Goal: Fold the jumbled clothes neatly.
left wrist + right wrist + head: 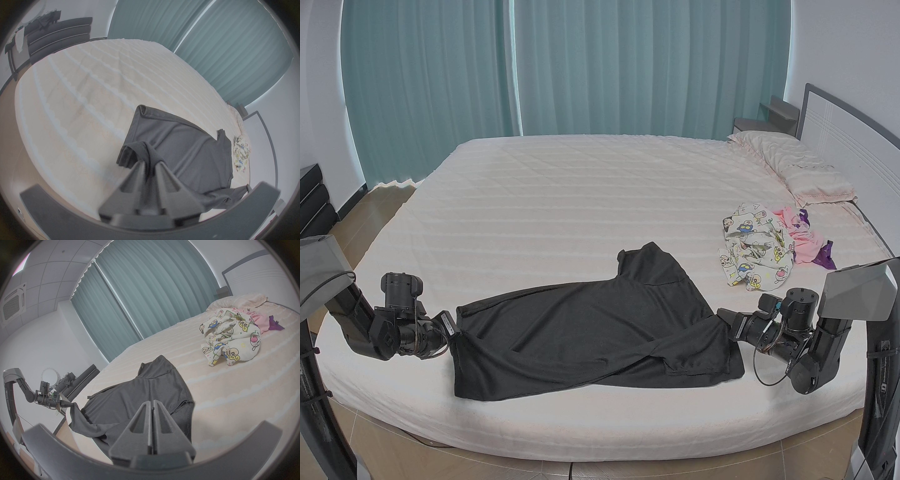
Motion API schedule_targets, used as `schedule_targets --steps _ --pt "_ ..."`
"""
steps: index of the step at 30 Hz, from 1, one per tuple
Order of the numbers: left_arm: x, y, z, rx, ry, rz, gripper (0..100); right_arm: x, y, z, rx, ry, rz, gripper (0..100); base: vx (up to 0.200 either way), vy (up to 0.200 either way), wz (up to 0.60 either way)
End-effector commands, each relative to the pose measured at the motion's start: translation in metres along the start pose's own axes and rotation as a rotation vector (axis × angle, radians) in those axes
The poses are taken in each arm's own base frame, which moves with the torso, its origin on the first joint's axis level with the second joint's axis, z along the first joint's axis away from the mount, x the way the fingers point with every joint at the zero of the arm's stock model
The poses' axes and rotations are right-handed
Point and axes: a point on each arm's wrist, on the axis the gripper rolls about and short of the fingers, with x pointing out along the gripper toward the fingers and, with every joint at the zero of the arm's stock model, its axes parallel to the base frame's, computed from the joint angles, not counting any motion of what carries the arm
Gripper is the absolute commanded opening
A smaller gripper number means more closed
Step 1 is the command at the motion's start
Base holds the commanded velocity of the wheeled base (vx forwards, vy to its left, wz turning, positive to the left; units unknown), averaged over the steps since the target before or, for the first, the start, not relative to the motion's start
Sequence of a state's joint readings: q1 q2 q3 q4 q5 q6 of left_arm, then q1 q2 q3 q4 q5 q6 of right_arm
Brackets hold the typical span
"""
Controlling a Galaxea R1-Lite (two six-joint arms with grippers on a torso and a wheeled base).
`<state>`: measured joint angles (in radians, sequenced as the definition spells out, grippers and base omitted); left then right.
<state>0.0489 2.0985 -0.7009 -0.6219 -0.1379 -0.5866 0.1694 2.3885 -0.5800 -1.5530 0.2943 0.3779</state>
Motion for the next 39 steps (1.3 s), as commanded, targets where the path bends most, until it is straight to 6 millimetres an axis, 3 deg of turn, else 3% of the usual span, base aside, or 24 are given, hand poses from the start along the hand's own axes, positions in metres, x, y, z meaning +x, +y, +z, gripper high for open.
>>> schedule_targets --steps 1,5,9,14,19,26,34,39 --pt "0.021 0.005 0.0 -0.019 0.03 0.021 100 0.004 -0.004 -0.006 0.006 0.006 -0.003 0 0.0 0.0 0.0" --pt "0.026 0.012 0.0 -0.026 0.032 0.035 100 0.003 -0.004 -0.007 0.009 0.01 -0.004 0 0.0 0.0 0.0" --pt "0.014 0.021 0.006 -0.051 0.045 0.002 100 0.002 -0.003 -0.006 0.009 0.01 -0.004 0 0.0 0.0 0.0" --pt "-0.011 0.036 -0.022 0.044 0.186 -0.095 100 0.001 -0.003 -0.007 0.01 0.013 -0.004 0 0.0 0.0 0.0" --pt "-0.018 0.046 -0.046 0.161 0.269 -0.138 100 0.001 0.0 -0.008 0.011 0.022 0.0 0 0.0 0.0 0.0" --pt "-0.011 0.05 -0.056 0.211 0.271 -0.133 100 0.0 -0.001 -0.009 0.012 0.024 -0.002 0 0.0 0.0 0.0" --pt "-0.001 0.042 -0.072 0.263 0.295 -0.112 100 0.0 0.0 -0.008 0.011 0.024 0.001 0 0.0 0.0 0.0" --pt "0.003 0.04 -0.072 0.28 0.255 -0.096 100 -0.002 0.0 -0.009 0.015 0.029 -0.002 0 0.0 0.0 0.0"
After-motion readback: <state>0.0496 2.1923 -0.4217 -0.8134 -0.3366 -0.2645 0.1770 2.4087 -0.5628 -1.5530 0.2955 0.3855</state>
